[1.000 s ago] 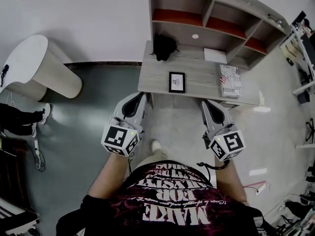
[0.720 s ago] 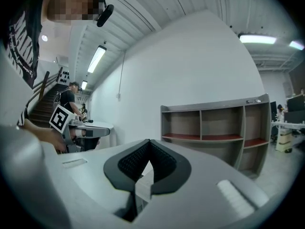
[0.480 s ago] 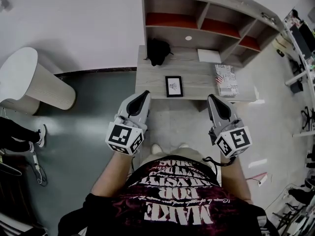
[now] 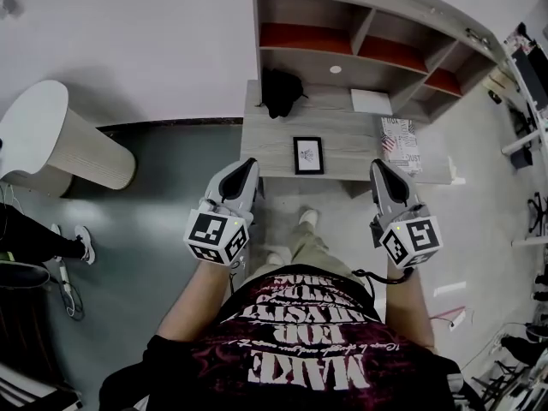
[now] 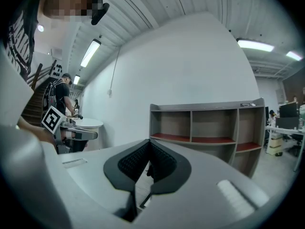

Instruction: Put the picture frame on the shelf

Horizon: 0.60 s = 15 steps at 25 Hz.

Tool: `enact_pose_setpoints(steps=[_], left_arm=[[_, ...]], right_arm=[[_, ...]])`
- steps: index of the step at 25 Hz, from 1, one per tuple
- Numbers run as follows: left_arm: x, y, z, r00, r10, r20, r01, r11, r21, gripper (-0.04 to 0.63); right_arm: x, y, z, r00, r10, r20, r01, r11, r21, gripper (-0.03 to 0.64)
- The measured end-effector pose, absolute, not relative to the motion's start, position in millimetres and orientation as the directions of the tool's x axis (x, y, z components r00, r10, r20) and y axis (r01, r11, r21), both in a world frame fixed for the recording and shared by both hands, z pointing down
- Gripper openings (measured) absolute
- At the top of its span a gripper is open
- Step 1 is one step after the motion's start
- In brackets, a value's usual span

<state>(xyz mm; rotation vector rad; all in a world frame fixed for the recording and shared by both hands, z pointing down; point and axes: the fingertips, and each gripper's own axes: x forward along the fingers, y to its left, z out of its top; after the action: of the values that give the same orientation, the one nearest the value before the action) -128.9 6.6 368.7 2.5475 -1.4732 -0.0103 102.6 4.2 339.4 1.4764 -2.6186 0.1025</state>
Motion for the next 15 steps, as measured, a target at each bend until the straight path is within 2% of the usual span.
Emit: enact_pose_setpoints(steps=[8, 15], left_arm=[[-139, -31, 382, 0.463, -0.880, 0.108, -0.879, -0.440, 0.182, 0.002], [-128, -63, 408, 0.454, -0.872, 0.185, -0.885, -0.418, 0.205, 0.003]], right_arm=[[122, -53, 365, -0.506, -0.845, 0.173, -0.861, 0.508, -0.037, 0.028], [121, -96, 398, -0.544, -0.808, 0.229, -0.838, 0.537, -0.097, 0.029]])
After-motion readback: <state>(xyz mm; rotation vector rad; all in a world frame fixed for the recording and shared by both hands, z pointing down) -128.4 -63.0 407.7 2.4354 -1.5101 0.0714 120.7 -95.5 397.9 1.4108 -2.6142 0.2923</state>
